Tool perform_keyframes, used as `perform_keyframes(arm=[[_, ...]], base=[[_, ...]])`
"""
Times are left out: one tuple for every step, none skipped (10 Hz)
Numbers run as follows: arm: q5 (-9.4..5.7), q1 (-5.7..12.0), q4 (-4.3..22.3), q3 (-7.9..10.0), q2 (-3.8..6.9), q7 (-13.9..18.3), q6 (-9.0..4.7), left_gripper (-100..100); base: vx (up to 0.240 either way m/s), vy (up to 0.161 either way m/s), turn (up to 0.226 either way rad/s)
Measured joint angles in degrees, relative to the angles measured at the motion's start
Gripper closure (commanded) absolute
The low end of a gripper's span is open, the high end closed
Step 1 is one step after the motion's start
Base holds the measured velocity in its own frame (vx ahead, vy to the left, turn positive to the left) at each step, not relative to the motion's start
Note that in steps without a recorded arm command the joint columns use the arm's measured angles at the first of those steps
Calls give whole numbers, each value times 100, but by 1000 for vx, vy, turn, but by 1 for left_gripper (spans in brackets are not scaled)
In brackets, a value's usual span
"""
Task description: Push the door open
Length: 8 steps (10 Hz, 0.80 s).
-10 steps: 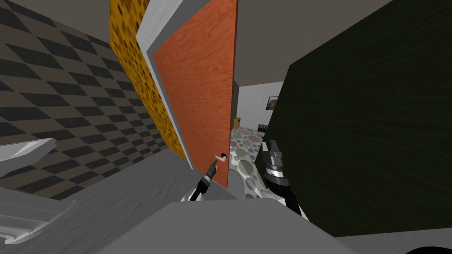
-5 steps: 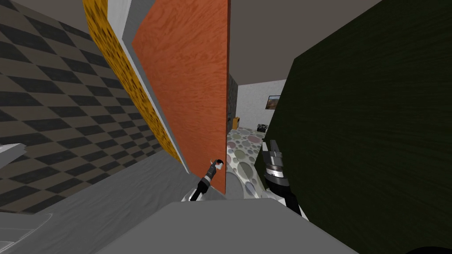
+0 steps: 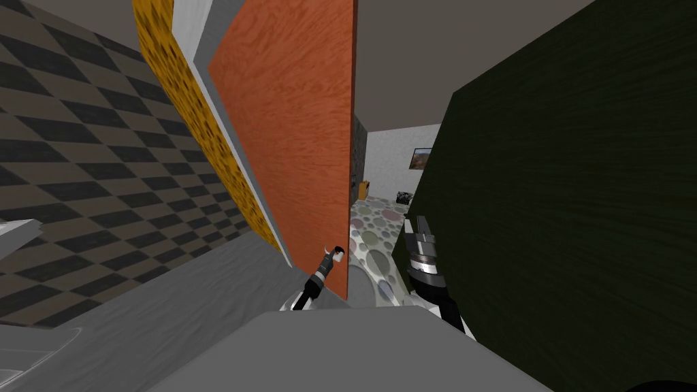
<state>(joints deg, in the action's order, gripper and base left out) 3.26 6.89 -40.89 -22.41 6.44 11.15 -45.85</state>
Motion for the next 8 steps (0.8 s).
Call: perform_keyframes(arm=[[0, -2, 1, 0, 0, 0, 1, 100], [-9, -19, 23, 23, 2, -10, 8, 100], [-19, -78, -16, 53, 7, -31, 56, 100], [-30, -96, -51, 81, 7, -46, 92, 100], [-51, -61, -11, 129, -2, -61, 74, 100], [-67, -119, -133, 178, -5, -93, 150, 100], [-81, -82, -108, 214, -30, -121, 158, 100], [-96, 13, 29, 245, -59, -135, 72, 100]], base=[[77, -63, 25], [157, -101, 48], [140, -87, 33], [133, -111, 35], [165, -102, 52], [135, -69, 12], [70, -38, -11], [119, -94, 75]])
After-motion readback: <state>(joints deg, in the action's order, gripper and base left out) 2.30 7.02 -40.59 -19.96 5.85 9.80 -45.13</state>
